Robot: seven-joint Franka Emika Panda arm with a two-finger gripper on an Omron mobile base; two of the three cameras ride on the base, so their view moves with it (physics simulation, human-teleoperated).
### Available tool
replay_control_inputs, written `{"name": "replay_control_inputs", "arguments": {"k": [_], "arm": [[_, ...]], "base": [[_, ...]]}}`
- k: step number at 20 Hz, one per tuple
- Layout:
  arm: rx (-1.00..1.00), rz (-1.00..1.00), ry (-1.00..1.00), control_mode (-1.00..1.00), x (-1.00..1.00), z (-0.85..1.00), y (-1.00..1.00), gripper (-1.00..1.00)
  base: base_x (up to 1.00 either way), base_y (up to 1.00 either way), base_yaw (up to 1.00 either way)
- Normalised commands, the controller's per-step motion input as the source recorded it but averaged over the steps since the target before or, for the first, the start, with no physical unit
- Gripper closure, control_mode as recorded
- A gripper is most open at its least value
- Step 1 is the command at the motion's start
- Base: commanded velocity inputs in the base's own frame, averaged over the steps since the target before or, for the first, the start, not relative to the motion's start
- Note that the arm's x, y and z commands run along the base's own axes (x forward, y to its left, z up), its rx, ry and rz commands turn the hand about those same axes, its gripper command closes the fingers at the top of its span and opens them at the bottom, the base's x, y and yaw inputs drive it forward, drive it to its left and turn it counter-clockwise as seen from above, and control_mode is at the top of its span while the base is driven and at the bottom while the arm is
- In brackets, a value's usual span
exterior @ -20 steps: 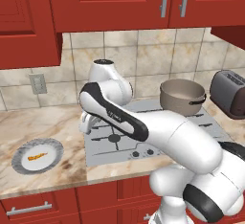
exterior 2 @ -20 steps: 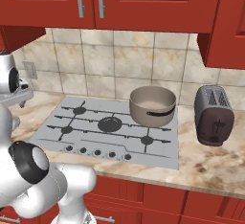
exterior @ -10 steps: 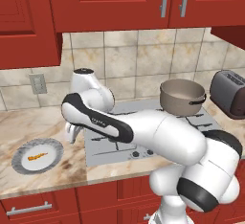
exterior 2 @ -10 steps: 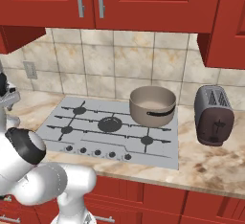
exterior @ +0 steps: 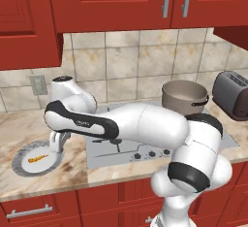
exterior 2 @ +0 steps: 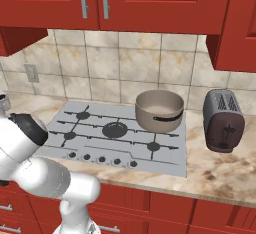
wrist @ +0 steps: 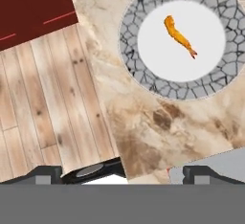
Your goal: Retrieve the frozen meat and place it in the pot on a burner. Then turn the burner on.
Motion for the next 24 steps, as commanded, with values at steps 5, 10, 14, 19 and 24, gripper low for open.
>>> {"name": "replay_control_inputs", "arguments": {"k": [5,10,14,19,24], "arm": [[-0.16,0.11,0.02,-1.00,0.14,-0.15,0.42,-1.00],[-0.04,0.15,-0.02,-1.00,0.21,-0.28,0.31,-1.00],[0.00,0.12,-0.11,-1.00,0.28,-0.23,0.13,-1.00],[-0.02,0.01,-0.10,-1.00,0.40,-0.10,0.08,-1.00],[-0.10,0.00,0.00,-1.00,0.26,0.00,0.25,-1.00]], "base": [[0.00,0.00,0.00],[0.00,0.00,0.00],[0.00,0.00,0.00],[0.00,0.00,0.00],[0.00,0.00,0.00]]}}
